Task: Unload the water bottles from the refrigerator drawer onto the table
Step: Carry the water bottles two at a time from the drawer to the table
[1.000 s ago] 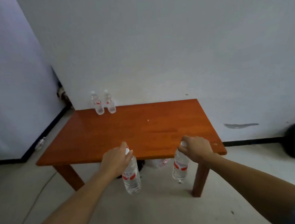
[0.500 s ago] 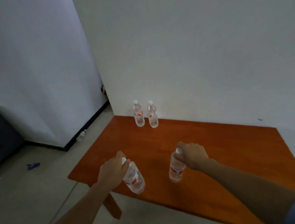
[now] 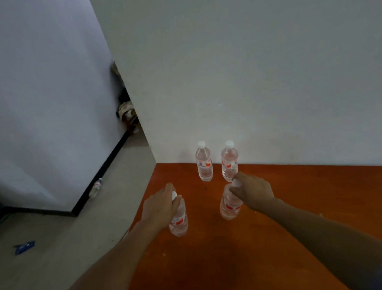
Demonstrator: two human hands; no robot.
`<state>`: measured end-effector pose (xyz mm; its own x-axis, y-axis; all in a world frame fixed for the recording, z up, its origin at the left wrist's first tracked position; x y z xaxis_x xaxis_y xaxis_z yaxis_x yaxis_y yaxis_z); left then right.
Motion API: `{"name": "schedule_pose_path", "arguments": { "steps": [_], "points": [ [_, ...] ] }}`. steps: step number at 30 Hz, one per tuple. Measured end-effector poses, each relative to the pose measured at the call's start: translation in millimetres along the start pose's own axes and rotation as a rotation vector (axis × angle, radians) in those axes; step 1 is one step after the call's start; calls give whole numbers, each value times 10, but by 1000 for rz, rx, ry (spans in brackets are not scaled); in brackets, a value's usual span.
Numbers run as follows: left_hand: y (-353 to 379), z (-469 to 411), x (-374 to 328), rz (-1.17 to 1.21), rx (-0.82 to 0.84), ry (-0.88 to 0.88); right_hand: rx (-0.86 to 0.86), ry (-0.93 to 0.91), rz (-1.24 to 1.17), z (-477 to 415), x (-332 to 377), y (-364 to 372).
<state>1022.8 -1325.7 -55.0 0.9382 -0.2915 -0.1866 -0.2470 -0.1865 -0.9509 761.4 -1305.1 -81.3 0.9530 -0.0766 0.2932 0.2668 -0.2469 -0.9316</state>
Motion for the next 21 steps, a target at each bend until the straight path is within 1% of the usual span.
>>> {"name": "schedule_pose_path", "arguments": {
  "steps": [7, 11, 13, 17, 21],
  "points": [
    [384, -1051, 256, 51, 23, -5, -20, 32, 7, -866, 227, 284],
    [631, -1467, 250, 64, 49, 1, 17, 30, -3, -1207, 205, 551],
    [770, -1649, 225, 72, 53, 28, 31, 28, 3, -1359, 176, 658],
    [989, -1938, 175, 53, 90, 81, 0, 1, 31, -1588, 104, 777],
    [1110, -2043, 214, 61, 39, 106, -6, -76, 57, -1630, 70, 825]
  ]
}}
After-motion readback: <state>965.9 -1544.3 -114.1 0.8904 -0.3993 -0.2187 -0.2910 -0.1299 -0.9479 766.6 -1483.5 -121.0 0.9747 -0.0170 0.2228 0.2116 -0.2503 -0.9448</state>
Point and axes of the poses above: each hand's wrist, its own z-axis away from the middle knuckle, its own y-axis out of the palm, x = y × z, the point moved 3 cm from there along -z, towards the middle knuckle, and after that the axes turned 11 degrees about -x, right-handed, at the moved point
